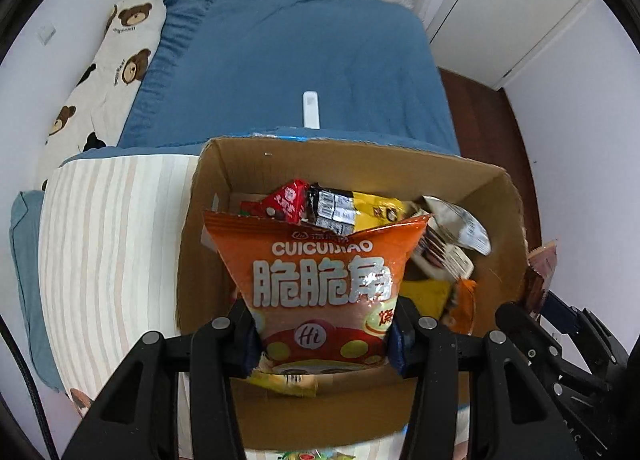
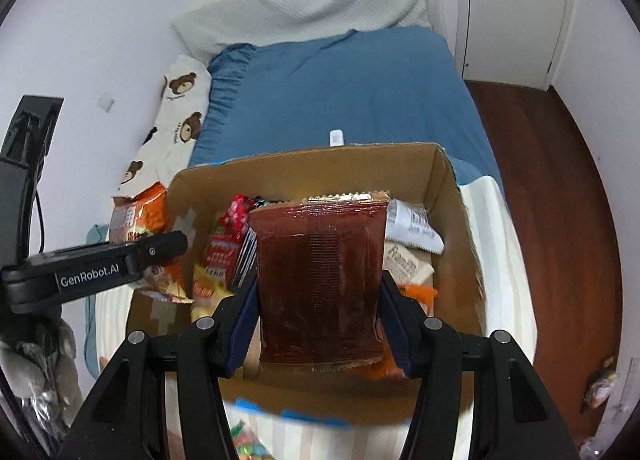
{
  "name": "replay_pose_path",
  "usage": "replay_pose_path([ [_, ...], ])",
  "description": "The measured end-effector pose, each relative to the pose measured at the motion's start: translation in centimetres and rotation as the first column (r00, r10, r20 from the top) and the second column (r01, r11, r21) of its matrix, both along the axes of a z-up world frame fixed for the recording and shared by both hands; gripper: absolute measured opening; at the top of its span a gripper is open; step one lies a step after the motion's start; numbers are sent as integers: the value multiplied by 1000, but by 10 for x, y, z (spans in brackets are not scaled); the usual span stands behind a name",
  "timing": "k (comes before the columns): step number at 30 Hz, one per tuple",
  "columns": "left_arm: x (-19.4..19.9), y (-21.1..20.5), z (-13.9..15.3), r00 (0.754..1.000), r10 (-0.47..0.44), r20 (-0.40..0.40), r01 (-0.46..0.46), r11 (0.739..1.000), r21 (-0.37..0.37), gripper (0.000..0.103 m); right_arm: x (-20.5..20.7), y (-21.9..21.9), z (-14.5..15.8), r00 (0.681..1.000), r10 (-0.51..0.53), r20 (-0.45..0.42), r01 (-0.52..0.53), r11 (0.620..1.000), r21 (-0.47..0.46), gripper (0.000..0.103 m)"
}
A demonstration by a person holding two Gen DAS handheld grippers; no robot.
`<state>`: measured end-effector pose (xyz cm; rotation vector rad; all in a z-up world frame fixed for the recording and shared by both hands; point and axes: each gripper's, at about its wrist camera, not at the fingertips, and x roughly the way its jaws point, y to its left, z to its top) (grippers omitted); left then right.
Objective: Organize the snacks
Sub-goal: 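Carry both packets into the box and open both tools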
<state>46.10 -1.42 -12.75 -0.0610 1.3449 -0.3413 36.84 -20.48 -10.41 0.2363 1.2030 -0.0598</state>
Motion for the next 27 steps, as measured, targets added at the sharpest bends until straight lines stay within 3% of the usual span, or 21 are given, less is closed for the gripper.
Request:
replay_pose_path([
  [5, 19, -8, -8, 1000, -8, -23, 9, 999, 45, 47, 33, -9, -25, 994, 5, -107, -5, 1000, 3, 60],
  [7, 21, -11, -9, 999, -17, -27, 18, 998, 58, 51, 39, -10, -32, 990, 8, -142, -12, 1000, -23, 64],
  [8, 23, -12, -10, 999, -15, -34, 17, 998, 57, 60, 41, -9, -33, 988, 8, -153, -12, 1000, -25, 70],
  [9, 24, -12, -10, 999, -11, -36, 13, 999, 50, 77, 43, -10, -34, 986, 7, -164, -12, 1000, -27, 75],
  [11, 25, -12, -10, 1000, -7, -31, 8, 999, 41, 92, 45, -12, -37, 983, 5, -184, -10, 1000, -24, 88],
  [17, 16, -10, -19, 998, 3, -65, 0, 999, 50, 94, 35, -14, -34, 980, -3, -200, -10, 998, -64, 92],
  [27, -33, 7, -17, 1000, 29, -4, -29, 998, 49, 94, -13, -11, -27, 988, 6, -155, -21, 996, -90, 92],
])
